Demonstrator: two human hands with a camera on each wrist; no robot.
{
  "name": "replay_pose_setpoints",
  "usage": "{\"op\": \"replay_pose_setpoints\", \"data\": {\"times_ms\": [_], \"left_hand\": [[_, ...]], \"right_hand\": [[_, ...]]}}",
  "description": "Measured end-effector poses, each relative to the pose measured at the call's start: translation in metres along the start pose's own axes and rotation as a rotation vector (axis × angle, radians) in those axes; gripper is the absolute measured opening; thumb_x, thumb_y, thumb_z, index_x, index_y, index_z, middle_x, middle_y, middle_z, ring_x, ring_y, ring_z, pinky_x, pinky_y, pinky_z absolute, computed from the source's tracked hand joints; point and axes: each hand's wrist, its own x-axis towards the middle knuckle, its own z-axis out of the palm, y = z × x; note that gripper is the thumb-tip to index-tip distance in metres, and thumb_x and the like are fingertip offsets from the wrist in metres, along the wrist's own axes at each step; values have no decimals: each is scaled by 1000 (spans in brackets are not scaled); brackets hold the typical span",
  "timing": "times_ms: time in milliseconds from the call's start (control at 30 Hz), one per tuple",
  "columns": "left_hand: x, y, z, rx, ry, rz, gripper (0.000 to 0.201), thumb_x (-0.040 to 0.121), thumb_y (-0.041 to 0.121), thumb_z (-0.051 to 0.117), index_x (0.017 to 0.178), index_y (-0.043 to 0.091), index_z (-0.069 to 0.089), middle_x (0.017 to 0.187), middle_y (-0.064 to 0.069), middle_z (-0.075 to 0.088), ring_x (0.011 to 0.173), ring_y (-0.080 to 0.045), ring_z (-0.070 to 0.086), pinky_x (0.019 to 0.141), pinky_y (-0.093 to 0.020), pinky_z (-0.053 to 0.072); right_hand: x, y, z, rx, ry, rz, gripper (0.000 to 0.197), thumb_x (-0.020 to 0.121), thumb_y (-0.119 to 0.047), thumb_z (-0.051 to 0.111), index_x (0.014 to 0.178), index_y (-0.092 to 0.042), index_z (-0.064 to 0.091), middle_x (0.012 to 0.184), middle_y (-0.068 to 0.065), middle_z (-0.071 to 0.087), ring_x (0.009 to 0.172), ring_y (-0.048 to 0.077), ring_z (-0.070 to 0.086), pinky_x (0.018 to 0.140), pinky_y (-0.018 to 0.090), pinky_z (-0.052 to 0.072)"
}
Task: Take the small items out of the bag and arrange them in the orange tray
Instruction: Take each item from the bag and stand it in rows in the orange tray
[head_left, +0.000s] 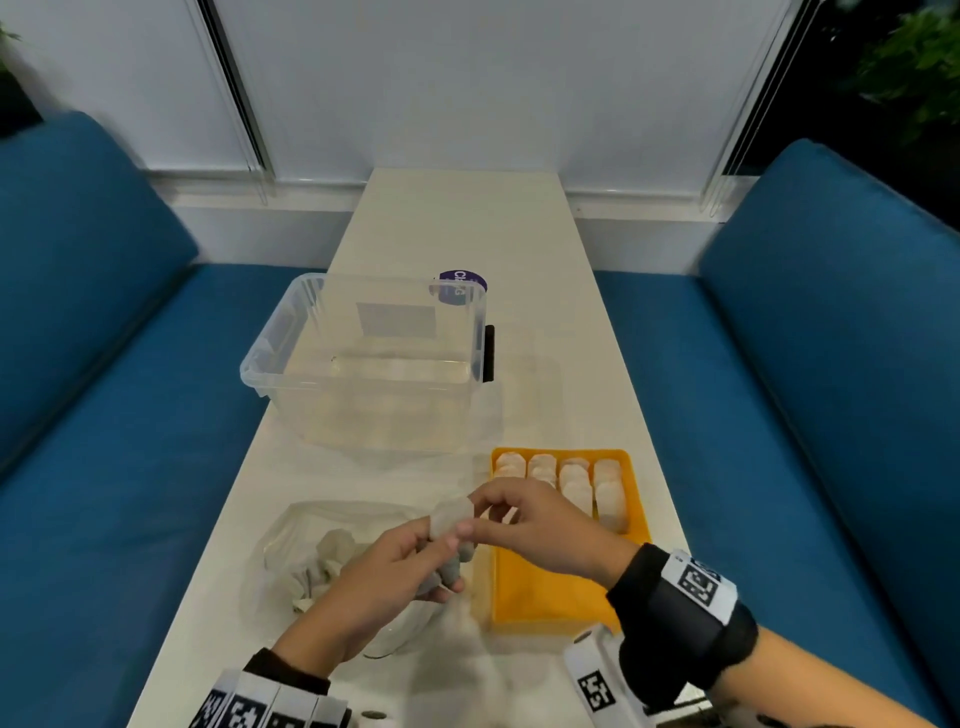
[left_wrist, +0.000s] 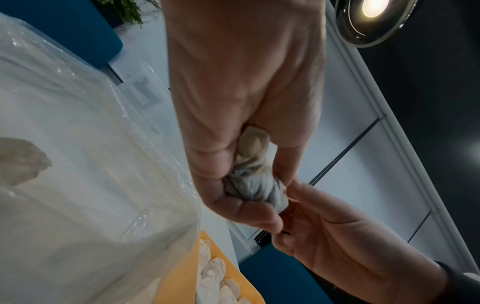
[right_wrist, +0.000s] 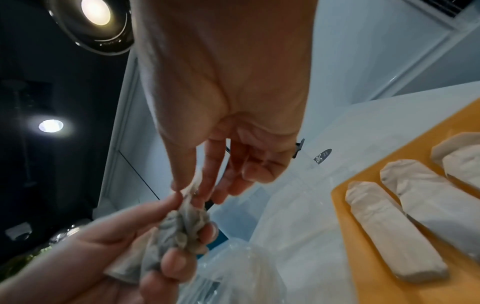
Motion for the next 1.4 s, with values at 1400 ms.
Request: {"op": "replay_pose_setpoints", "data": {"times_ms": [1400], "left_hand": [[-8,-21,-35,-52,213,-89,21,95,17,49,101,1,60,79,-12,68,62,-4,64,67,-27,48]], "right_hand": [[30,97,-4,42,102,587,28,88,-12,63,62,-15,52,62,0,48,58,10,45,56,17,36]]}}
